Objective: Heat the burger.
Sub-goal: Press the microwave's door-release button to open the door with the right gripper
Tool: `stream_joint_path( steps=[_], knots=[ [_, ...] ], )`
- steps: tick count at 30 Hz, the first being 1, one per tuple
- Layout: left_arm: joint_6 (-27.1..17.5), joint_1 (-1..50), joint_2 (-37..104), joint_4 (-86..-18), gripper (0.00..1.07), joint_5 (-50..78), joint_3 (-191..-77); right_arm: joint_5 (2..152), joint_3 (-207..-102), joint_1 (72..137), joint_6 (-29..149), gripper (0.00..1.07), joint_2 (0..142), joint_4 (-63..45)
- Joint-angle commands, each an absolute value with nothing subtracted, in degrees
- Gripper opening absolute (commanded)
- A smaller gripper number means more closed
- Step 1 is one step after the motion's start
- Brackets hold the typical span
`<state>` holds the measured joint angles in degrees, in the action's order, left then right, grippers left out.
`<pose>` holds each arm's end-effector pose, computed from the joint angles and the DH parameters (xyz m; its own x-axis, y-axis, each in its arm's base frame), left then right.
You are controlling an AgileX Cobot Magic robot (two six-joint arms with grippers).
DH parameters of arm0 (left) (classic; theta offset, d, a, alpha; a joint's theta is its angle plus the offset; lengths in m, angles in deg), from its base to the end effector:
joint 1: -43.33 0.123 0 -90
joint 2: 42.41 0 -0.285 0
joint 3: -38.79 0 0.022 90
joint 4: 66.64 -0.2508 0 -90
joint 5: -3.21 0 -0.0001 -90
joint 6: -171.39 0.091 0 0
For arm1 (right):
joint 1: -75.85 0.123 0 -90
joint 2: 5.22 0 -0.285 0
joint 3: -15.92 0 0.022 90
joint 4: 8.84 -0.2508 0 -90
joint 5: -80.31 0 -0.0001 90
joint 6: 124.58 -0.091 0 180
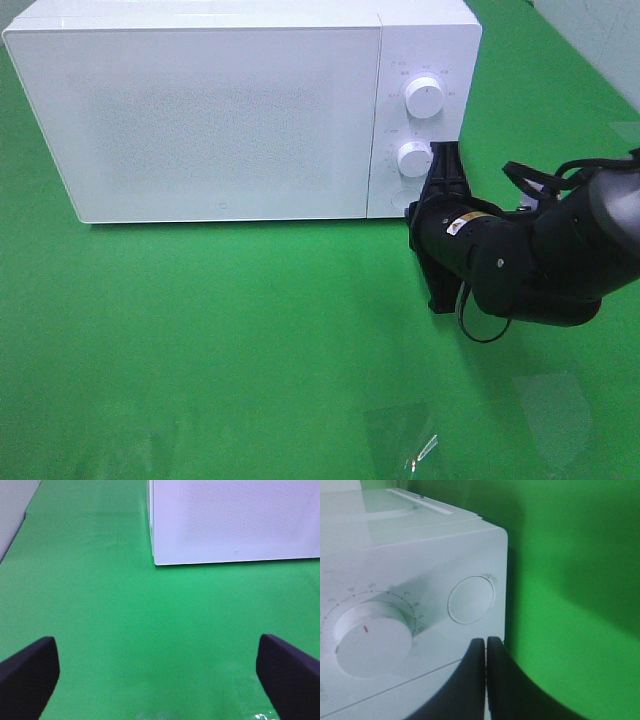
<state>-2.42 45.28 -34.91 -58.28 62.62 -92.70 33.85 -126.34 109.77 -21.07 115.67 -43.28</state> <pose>-0.0048 -0.0116 0.2802 -0.4219 0.0188 -0.9065 0.0936 0.9953 -0.0229 0.2960 0.1542 0.1034 -0.1247 0.9922 -0.0057 0.4197 0.0579 0.9058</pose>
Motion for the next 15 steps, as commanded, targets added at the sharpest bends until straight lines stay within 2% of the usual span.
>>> stream_joint_path(
  steps=[1,15],
  knots=[
    [-2.48,45.28,-36.0,-58.1,1.0,62.05,-92.52,35.05,-128.58,108.05,-21.25,0.0,117.16,-42.7],
    [-2.48,45.28,-36.0,-58.1,1.0,62.05,-92.52,36.6,-133.33,106.22,-22.05,0.0,121.17,-42.3]
  ],
)
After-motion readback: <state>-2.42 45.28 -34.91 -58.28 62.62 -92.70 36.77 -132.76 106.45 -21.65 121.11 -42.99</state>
